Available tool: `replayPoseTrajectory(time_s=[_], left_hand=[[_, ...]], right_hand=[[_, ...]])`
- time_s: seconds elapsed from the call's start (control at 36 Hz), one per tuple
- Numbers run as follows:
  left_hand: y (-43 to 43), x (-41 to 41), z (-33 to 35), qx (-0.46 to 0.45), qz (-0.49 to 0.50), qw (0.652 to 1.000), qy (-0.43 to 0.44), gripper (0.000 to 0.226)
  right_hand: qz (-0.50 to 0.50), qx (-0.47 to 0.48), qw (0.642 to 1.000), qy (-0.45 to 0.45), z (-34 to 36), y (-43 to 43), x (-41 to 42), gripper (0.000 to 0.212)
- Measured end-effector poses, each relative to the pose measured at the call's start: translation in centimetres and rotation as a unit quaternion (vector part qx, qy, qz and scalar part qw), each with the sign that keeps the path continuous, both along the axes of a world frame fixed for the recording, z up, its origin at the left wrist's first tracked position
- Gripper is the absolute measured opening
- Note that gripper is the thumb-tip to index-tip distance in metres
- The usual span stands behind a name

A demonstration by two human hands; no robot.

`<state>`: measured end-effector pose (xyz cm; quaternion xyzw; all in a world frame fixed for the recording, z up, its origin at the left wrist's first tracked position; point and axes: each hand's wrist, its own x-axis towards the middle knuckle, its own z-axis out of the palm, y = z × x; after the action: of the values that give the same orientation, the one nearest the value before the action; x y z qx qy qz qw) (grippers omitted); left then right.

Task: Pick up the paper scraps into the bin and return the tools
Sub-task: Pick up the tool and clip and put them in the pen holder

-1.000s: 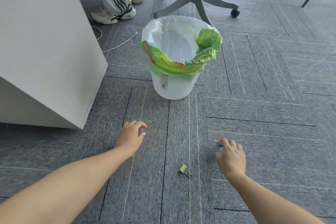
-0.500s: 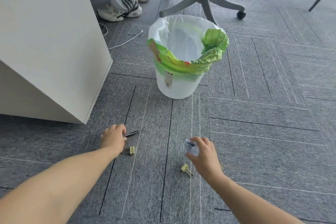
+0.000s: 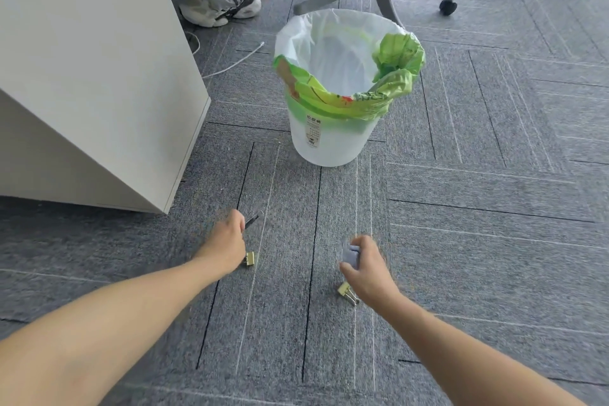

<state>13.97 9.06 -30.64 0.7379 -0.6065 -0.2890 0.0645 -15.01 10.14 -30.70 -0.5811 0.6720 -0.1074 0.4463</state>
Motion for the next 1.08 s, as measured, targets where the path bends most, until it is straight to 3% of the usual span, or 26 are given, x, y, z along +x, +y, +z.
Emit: replayPoseTrajectory(time_s=[0.08,0.14,0.22,0.31,0.47,0.67,0.86,1.08], left_hand=[[0.9,-0.2,-0.1,0.038,-0.044,0.998,0.028,0.024],[1.4,-0.3,-0.3,0.063,-0.075,0.995,0.032,0.043],[1.7,-0.2,-0.4,0.090,-0.127,0.988,-0.015,0.066],[1.6,-0.2,-1.0,0.089,-0.116,0.988,-0.048,0.076],[1.4,-0.2,-1.2,0.061,-0.095,0.992,-0.053,0.049],[1.3,-0.5,-0.8,0.054,-0.033,0.997,-0.044,0.031],[-0.1,-3.2,0.4,0.060,0.012,0.998,0.004,0.024],[-4.8,-5.0,6.0,0.056,0.093,0.986,0.123,0.021]], right_hand=[[0.026,0.006,0.999,0.045,-0.5,0.1,0.0,0.027],[0.062,0.014,0.995,0.071,-0.8,0.2,0.0,0.026],[0.109,0.024,0.987,0.112,-0.8,0.3,-0.1,0.035],[0.134,0.050,0.981,0.131,-1.1,0.5,-0.2,0.047],[0.148,0.030,0.974,0.170,-2.2,1.6,-0.7,0.052],[0.161,-0.045,0.966,0.197,-2.3,2.1,-0.2,0.031],[0.128,-0.060,0.982,0.128,-0.3,-0.6,1.4,0.014],[0.120,-0.055,0.989,0.060,5.9,-6.3,3.1,0.026]])
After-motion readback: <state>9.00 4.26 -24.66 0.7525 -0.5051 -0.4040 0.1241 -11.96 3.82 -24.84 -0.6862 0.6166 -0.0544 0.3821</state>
